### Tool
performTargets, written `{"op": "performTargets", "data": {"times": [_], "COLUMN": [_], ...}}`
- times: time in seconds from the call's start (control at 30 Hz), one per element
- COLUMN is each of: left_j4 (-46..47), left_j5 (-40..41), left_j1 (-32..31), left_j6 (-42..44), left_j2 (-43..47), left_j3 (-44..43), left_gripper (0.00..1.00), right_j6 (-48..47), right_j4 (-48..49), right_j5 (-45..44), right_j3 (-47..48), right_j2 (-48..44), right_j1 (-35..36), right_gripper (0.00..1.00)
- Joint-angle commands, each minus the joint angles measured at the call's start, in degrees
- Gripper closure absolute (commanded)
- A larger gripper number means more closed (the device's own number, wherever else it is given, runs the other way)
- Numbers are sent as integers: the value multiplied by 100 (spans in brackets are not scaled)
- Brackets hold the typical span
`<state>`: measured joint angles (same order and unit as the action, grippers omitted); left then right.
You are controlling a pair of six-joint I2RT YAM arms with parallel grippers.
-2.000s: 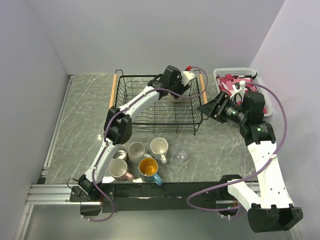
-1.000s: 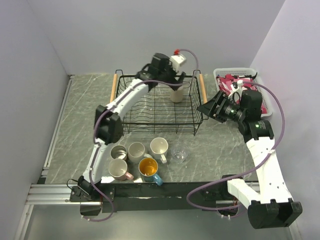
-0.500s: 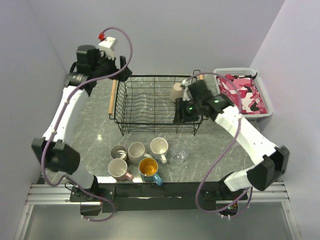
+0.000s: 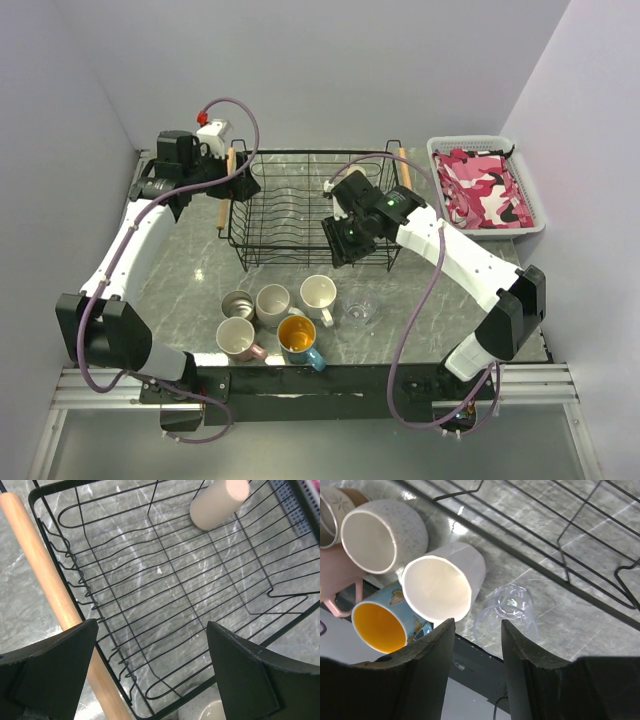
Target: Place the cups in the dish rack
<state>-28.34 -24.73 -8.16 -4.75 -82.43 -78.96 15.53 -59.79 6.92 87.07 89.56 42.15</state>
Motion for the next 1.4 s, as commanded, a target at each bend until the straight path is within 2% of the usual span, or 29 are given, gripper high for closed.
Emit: {"op": "performTargets", "data": {"times": [0.0,0.83,1.03,1.1,1.2,1.23,1.27,1.37], "left_j4": [259,206,179,179,162,162,171,188], "left_j5": [-286,-85,-85,-58,-49,-75,-84,-120], "left_j1": [8,8,-1,8,-1,8,-1,-1], "left_j6": [-192,-25,-52,-26,-8,-8,-8,-26], "left_j2": [193,113,105,105,105,105,96,43], "left_j3": [-155,-392,-498,-498,-498,-498,-498,-524], "left_gripper": [3,4,4,3,4,4,4,4], "right_j6": [-146,-472,-507,-507,-516,-525,-542,-577], "right_j4": [-15,881,1224,1294,1286,1260,1207,1023], "right_j5": [-24,178,222,266,249,223,205,38], "right_j3": [65,-892,-1209,-1236,-1227,-1184,-1157,-990], "right_j2": [27,650,765,791,782,774,748,651], "right_j1": [214,610,619,619,610,619,601,610], "right_gripper": [50,53,58,63,75,85,89,99]}}
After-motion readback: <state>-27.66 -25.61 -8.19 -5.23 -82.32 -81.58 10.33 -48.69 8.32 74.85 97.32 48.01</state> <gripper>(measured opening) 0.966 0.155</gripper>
